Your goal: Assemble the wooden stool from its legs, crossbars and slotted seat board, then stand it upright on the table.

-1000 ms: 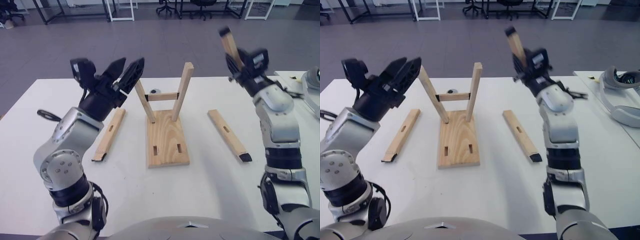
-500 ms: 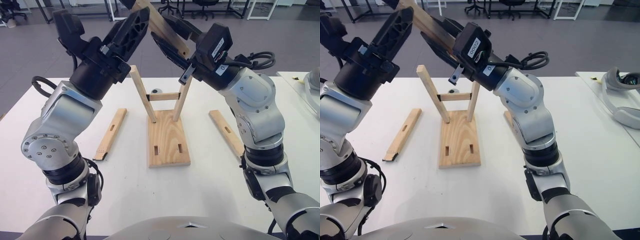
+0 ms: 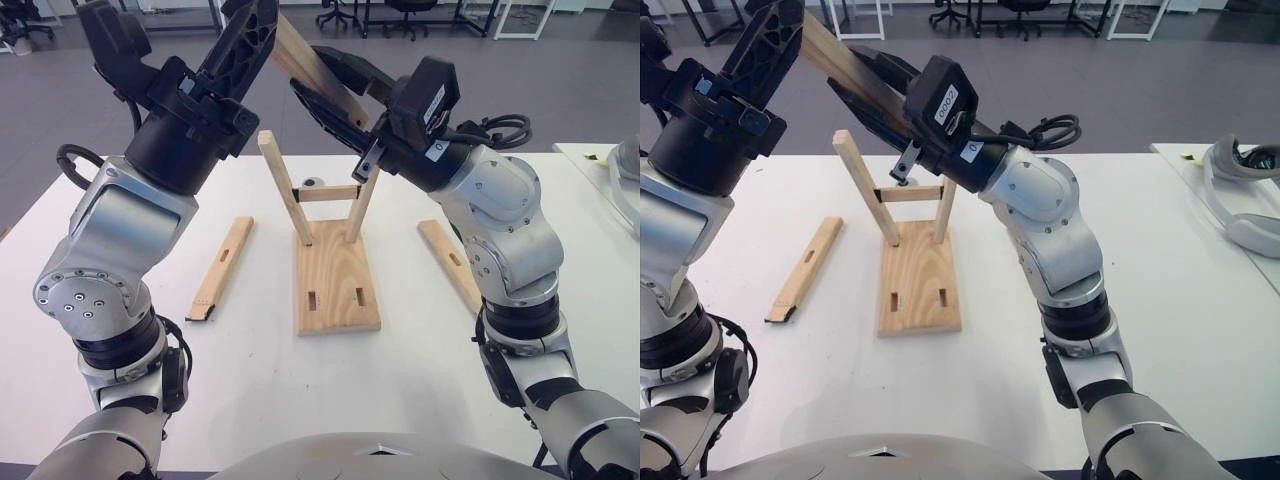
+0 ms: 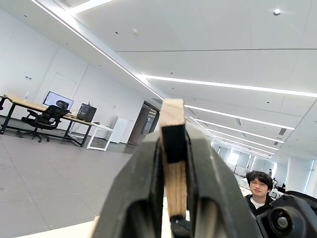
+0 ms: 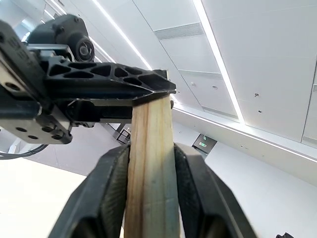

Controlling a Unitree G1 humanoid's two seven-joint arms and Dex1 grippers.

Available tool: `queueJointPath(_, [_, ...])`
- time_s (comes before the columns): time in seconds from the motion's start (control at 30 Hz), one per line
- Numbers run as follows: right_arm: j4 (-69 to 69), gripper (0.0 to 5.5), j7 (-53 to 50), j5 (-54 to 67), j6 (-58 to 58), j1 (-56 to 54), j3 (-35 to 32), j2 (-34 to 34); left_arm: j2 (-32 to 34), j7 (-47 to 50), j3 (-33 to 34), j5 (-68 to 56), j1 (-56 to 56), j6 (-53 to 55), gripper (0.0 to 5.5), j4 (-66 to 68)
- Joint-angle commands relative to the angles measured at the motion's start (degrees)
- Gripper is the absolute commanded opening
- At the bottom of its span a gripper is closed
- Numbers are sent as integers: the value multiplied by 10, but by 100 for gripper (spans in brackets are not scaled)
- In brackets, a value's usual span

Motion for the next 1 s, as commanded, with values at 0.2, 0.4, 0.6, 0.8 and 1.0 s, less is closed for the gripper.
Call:
queueJointPath(0.2, [6, 272, 1, -29, 65, 26, 30, -32, 55, -17, 44, -10, 63, -27, 41, 9])
queueJointPath(0.4, [17, 352, -14, -54, 64, 57, -10, -60, 192, -204, 141, 180, 229, -13, 41, 121])
queueJointPath(0.6, [86, 352, -113, -71, 34, 62, -128, -47, 140, -400, 75, 391, 312, -130, 41, 342])
queueJointPath(0.8, [110, 352, -122, -95, -3, 117, -123, -45, 76, -462, 54, 472, 275, -212, 41, 449])
queueJointPath(1.0, [127, 352, -121, -107, -25, 137, -118, -45, 26, -456, 55, 501, 260, -234, 41, 457])
